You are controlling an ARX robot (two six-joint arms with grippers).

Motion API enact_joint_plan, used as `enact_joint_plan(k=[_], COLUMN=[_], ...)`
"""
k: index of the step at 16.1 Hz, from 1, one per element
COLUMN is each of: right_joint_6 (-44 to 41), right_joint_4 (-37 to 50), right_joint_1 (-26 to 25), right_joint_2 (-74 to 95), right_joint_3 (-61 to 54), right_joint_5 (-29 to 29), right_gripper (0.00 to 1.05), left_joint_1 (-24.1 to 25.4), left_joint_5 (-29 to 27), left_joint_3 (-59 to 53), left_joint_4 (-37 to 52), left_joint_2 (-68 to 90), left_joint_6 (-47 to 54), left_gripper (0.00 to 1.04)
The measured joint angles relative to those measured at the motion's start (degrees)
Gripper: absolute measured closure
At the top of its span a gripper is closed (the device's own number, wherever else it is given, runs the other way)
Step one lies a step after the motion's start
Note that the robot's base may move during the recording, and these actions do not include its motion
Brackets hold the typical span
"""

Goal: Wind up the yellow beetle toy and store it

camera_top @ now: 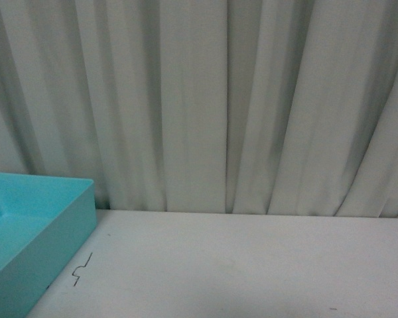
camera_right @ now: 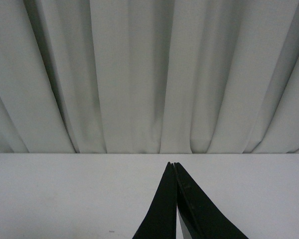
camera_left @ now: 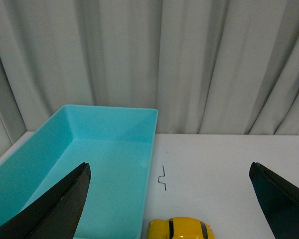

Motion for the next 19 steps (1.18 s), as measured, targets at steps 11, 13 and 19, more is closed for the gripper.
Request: enact_joint_plan(k=[11, 13, 19], right_joint_6=[0.07, 0.17, 0.17], right_joint_4=[-7.63, -6.58, -14.67], right_joint_1=[0.00, 0.00, 0.00], right_joint_2=[-13.14, -15.30, -23.04], right_joint_3=[-5.70, -7.65, -7.74], right_joint_5=[0.00, 0.00, 0.02], right_gripper=[1.03, 1.03, 1.03], left_joint_1=[0.00, 0.00, 0.00], left_joint_5=[0.00, 0.00, 0.00], left_joint_3=[0.00, 0.00, 0.00], left_joint_4=[-0.02, -0.02, -0.02], left_joint_2=[0.00, 0.00, 0.00], left_joint_6=[0.00, 0.00, 0.00], left_gripper=[0.07, 0.07, 0.07])
